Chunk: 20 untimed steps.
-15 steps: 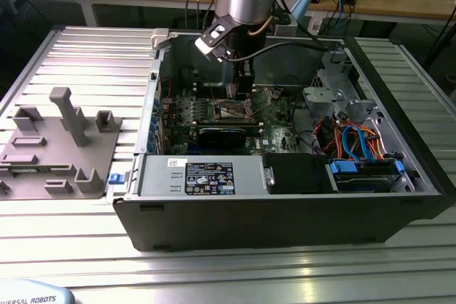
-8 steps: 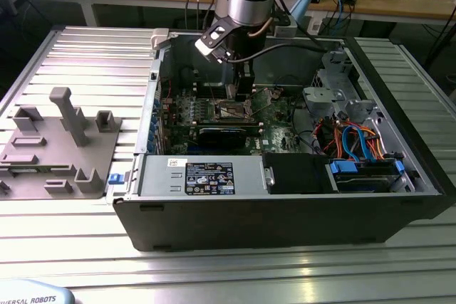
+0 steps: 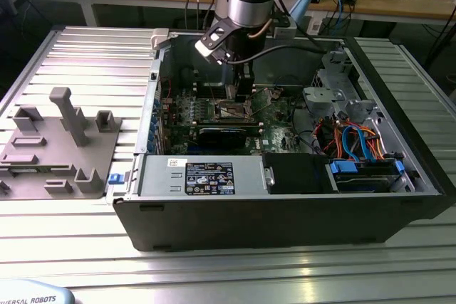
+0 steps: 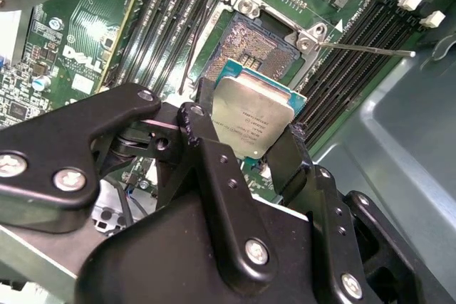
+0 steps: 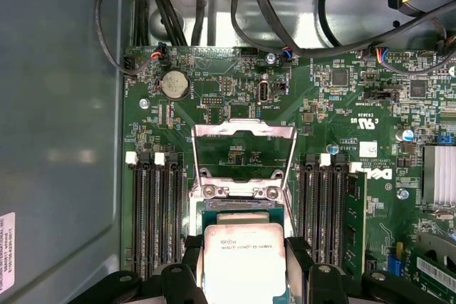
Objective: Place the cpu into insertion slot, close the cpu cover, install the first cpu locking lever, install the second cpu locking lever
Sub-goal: 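Place the cpu into insertion slot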
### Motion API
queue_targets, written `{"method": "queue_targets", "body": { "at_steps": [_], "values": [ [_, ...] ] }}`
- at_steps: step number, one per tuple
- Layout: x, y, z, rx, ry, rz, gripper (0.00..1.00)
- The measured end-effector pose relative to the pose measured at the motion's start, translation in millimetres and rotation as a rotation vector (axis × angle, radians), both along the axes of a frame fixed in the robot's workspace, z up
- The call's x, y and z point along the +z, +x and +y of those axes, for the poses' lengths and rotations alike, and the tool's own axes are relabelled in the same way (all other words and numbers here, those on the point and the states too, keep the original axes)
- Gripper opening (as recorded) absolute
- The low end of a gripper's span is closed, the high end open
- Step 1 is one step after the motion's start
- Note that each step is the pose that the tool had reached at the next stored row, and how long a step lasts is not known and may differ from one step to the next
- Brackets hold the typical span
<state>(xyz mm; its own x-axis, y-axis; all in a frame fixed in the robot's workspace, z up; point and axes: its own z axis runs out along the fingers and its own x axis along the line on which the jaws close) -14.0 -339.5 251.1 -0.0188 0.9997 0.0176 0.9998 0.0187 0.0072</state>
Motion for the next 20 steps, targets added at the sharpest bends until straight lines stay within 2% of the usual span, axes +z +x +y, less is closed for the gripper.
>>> {"method": "queue_targets", "body": {
  "at_steps": [4, 13, 15, 18, 20],
  "values": [
    [-1.3, -0.1, 0.0, 0.0, 0.0, 0.0, 0.55],
    [-10.7, -3.7, 0.0, 0.0, -0.0005, 0.0001, 0.55],
    [-11.2, -4.5, 0.0, 0.0, -0.0043, 0.0, 0.55],
    [-13.3, -5.3, 0.0, 0.0, -0.0177, -0.0001, 0.55],
    [-15.0, -5.6, 0.0, 0.0, -0.0194, 0.0, 0.55]
  ]
}}
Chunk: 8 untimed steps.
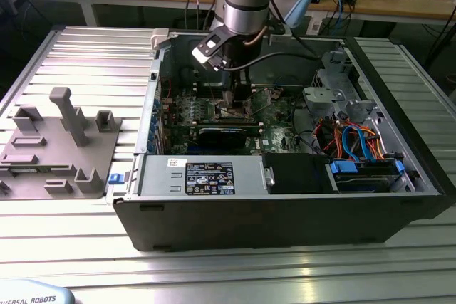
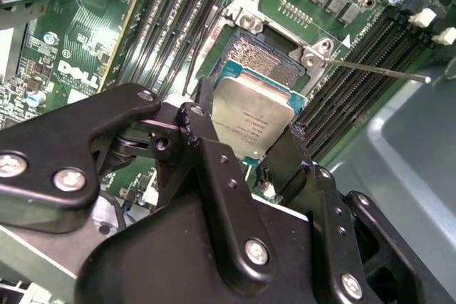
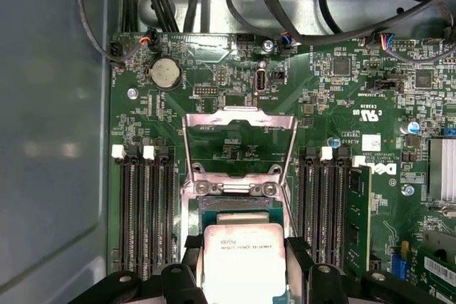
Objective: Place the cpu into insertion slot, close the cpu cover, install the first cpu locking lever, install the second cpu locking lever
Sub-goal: 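Place the cpu into insertion slot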
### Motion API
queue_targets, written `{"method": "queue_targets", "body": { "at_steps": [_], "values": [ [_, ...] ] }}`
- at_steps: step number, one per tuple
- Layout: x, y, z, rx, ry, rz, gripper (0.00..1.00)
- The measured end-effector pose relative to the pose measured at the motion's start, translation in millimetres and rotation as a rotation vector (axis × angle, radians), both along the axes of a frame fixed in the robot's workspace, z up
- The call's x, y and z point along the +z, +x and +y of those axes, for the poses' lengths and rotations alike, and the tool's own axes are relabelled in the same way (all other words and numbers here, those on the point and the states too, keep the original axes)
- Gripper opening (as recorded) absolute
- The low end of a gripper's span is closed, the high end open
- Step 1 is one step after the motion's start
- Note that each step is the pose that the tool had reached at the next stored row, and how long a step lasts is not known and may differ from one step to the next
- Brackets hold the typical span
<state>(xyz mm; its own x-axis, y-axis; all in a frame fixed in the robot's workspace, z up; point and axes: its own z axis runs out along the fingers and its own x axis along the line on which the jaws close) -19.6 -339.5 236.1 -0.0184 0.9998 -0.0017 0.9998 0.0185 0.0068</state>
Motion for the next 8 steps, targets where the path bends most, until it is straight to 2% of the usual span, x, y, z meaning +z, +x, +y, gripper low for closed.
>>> {"method": "queue_targets", "body": {
  "at_steps": [8],
  "values": [
    [-7.9, -0.9, 0.0, -0.014, -0.0059, -0.0001, 0.55]
  ]
}}
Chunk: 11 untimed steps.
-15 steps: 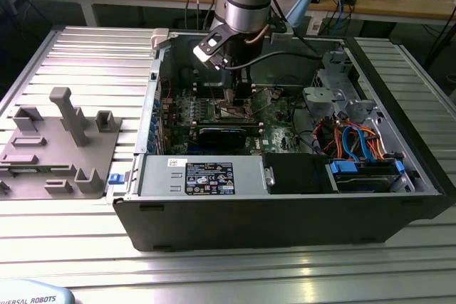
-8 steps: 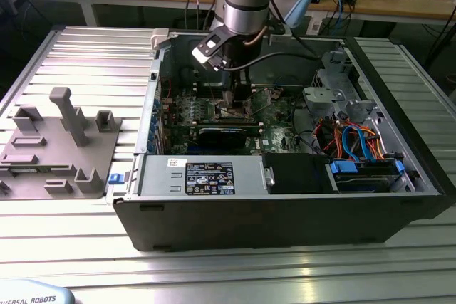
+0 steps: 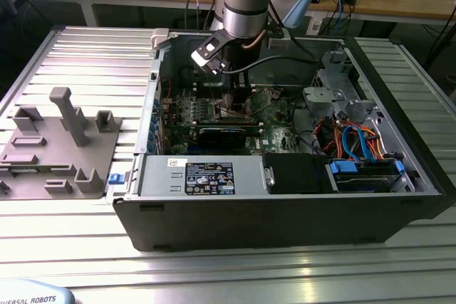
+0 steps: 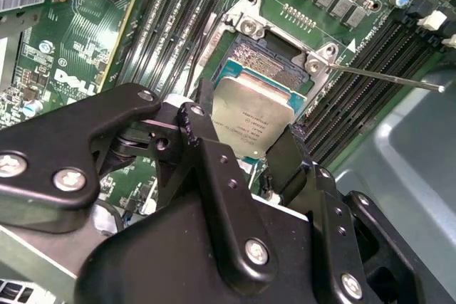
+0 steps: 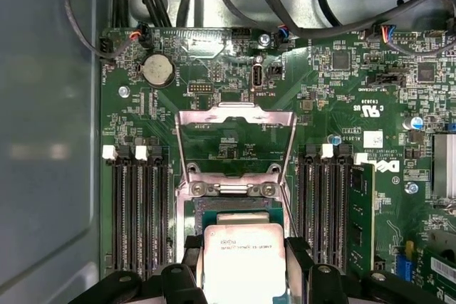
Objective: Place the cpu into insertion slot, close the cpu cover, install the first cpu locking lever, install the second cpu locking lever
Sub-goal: 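Place the cpu into insertion slot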
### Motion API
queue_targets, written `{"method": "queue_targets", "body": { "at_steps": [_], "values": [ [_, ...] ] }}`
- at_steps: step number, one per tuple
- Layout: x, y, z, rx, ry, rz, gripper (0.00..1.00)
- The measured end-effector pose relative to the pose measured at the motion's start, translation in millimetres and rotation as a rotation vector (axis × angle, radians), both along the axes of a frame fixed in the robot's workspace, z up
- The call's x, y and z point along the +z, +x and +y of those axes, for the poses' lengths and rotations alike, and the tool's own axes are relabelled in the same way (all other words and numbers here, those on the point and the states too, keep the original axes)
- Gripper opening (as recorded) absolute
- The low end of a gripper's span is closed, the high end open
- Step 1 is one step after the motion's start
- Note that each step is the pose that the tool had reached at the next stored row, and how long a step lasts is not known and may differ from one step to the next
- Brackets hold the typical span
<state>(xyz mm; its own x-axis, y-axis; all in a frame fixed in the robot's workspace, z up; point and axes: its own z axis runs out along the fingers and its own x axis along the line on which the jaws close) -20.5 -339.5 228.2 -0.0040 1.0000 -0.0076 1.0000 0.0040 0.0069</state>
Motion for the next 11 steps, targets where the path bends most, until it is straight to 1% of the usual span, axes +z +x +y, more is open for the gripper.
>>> {"method": "queue_targets", "body": {
  "at_steps": [7, 11],
  "values": [
    [-7.6, -2.4, 0.0, -0.001, -0.0002, 0.0001, 0.55],
    [-13.4, -2.7, 0.0, -0.003, -0.0001, 0.0, 0.55]
  ]
}}
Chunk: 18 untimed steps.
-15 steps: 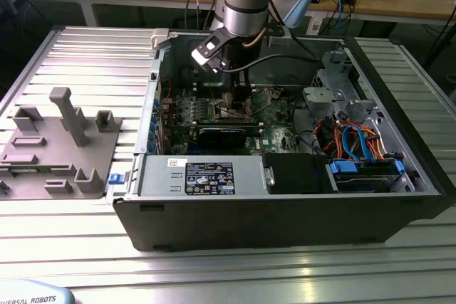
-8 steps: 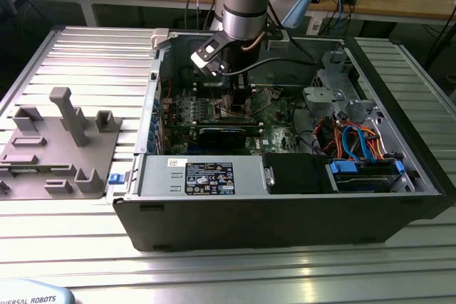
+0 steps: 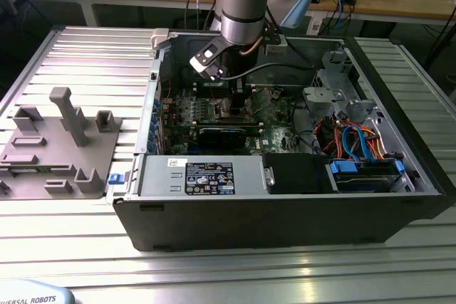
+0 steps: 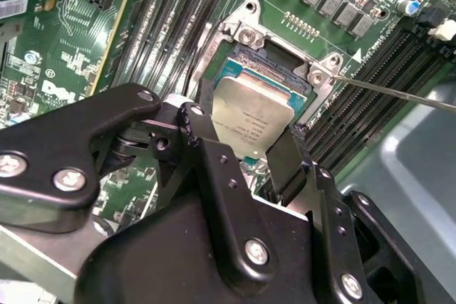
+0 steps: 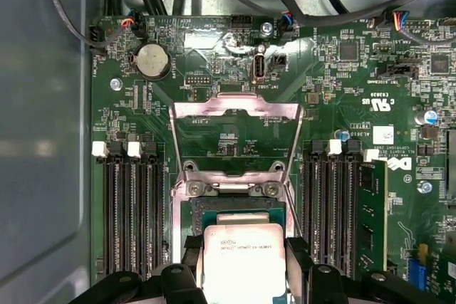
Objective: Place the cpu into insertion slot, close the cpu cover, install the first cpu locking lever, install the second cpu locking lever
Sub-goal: 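Place the cpu into insertion slot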
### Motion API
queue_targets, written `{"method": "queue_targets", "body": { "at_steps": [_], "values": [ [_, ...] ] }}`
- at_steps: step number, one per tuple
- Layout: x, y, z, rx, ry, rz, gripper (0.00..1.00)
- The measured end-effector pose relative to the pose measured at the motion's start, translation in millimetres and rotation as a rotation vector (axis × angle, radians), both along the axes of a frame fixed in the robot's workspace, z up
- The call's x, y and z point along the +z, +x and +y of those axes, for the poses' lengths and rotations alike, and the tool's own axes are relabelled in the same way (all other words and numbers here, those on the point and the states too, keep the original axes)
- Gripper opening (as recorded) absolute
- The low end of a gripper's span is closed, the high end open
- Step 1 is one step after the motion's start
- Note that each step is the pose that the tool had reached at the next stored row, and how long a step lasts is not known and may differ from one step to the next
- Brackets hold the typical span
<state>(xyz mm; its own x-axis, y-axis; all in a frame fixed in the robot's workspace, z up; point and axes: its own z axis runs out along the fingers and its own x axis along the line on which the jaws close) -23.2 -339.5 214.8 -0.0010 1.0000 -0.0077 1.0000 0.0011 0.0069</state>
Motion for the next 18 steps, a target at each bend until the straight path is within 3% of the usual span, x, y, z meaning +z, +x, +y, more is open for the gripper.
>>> {"method": "queue_targets", "body": {
  "at_steps": [5, 7, 18],
  "values": [
    [-3.1, 0.0, 0.1, -0.02, -0.0003, 0.0001, 0.55],
    [-3.6, -0.1, 3.2, -0.021, -0.0001, 0.0001, 0.55],
    [-10.8, -0.1, 3.9, -0.04, -0.0001, 0.0001, 0.55]
  ]
}}
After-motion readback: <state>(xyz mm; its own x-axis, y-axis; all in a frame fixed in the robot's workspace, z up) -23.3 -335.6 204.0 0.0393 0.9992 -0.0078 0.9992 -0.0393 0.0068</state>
